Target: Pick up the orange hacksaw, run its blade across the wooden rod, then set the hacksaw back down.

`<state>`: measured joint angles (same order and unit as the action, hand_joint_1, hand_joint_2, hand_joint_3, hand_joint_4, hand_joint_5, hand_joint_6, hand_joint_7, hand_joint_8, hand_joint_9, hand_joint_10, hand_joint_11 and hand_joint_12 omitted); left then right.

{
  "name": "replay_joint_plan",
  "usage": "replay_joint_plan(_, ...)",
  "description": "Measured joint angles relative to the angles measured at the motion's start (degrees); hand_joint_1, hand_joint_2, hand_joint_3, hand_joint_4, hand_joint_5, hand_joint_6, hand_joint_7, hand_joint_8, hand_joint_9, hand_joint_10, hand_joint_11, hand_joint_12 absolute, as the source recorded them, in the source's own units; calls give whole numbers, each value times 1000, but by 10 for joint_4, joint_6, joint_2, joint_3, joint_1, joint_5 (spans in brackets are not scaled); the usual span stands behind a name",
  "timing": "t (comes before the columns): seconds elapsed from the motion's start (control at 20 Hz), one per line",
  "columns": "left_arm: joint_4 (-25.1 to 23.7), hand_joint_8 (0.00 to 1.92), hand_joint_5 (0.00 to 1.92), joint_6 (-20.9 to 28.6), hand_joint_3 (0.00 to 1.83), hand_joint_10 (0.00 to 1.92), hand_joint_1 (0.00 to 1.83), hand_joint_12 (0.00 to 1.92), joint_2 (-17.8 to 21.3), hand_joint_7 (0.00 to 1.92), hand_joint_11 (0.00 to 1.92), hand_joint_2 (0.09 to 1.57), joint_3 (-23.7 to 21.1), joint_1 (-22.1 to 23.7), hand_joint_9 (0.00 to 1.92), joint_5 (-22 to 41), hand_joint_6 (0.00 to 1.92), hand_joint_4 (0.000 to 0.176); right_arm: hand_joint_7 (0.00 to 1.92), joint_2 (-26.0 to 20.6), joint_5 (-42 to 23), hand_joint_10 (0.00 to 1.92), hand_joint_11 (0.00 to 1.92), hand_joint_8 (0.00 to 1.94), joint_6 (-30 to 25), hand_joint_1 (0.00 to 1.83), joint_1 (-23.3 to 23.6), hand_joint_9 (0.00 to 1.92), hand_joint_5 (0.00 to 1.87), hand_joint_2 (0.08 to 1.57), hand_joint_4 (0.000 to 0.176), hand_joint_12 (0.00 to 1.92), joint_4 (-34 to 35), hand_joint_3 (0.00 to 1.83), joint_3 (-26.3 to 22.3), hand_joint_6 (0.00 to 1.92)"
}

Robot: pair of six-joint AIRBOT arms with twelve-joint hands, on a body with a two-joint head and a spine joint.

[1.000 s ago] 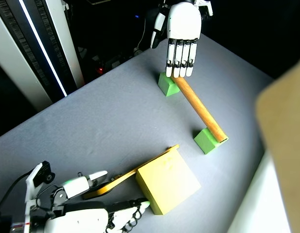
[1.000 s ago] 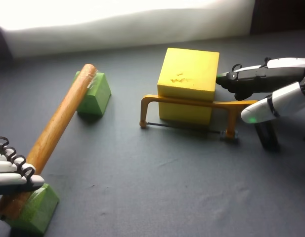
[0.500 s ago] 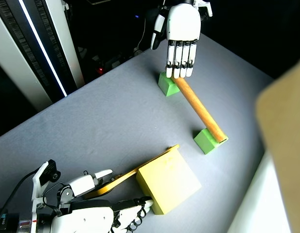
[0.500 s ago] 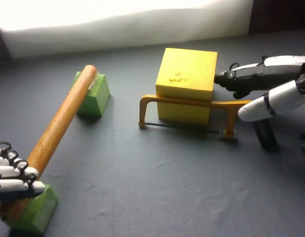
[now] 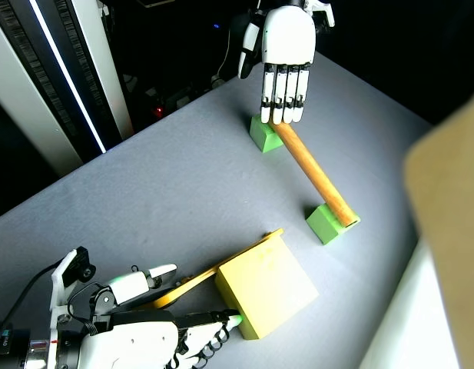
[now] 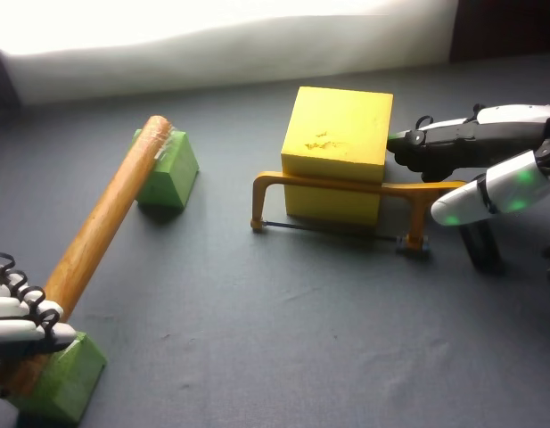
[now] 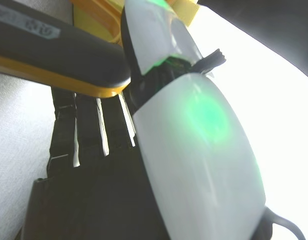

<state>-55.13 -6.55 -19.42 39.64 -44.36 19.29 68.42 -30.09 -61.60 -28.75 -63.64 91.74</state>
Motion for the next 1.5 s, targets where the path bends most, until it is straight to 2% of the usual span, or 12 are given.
replay_joint_plan(0.25,0,2,139,0,1,2,320,358,0,134,0,1245,3,-2,127,1,1,0,165,-16,-24,9,0,7,2,1014,-4,181,154,1142,0,731,0,2,-8,7)
replay_joint_plan(0.3,-1,3,150,0,0,4,329,379,0,146,0,1240,3,-2,138,1,3,0,139,-21,-28,2,0,2,2,955,-4,157,125,1159,0,686,0,6,-11,2)
replay_joint_plan(0.35,-1,1,148,0,1,3,307,384,0,143,0,1244,3,-2,138,2,1,0,135,-24,-30,1,0,1,2,999,-4,153,131,1148,0,665,0,0,-13,5)
replay_joint_plan(0.55,-1,0,143,0,1,1,316,346,0,130,0,1247,3,-2,130,2,0,0,190,-32,-23,5,0,3,3,1010,-8,203,166,1158,0,788,2,6,-24,3)
replay_joint_plan(0.7,-1,4,160,0,0,3,338,383,0,146,0,1239,3,-2,144,2,5,0,203,-26,-21,4,0,3,4,1019,-8,216,177,1134,0,836,0,0,-24,3)
replay_joint_plan(0.8,-1,1,145,0,2,0,314,355,0,131,0,1246,2,-2,127,1,1,0,193,-20,-13,3,0,2,9,997,-8,206,171,1156,0,790,3,3,-25,6)
replay_joint_plan(1.0,-1,0,142,0,2,0,277,360,0,132,0,1254,0,-2,127,0,0,0,205,-7,16,4,0,4,12,1022,-3,214,194,1146,0,815,4,0,-24,7)
replay_joint_plan(1.2,-1,0,139,0,1,0,325,327,0,130,0,1253,-1,-2,125,0,0,0,217,2,44,5,0,8,15,1020,5,223,194,1158,0,796,4,1,-24,6)
replay_joint_plan(1.3,-1,3,154,0,0,3,317,378,0,145,0,1246,-1,-1,137,0,4,0,200,9,56,2,0,1,18,1017,10,212,175,1162,0,777,2,2,-23,0)
replay_joint_plan(1.5,-1,0,143,0,3,0,288,364,0,136,0,1258,-1,-1,129,0,0,0,210,17,71,4,0,3,19,1006,14,226,187,1163,0,825,4,1,-23,5)
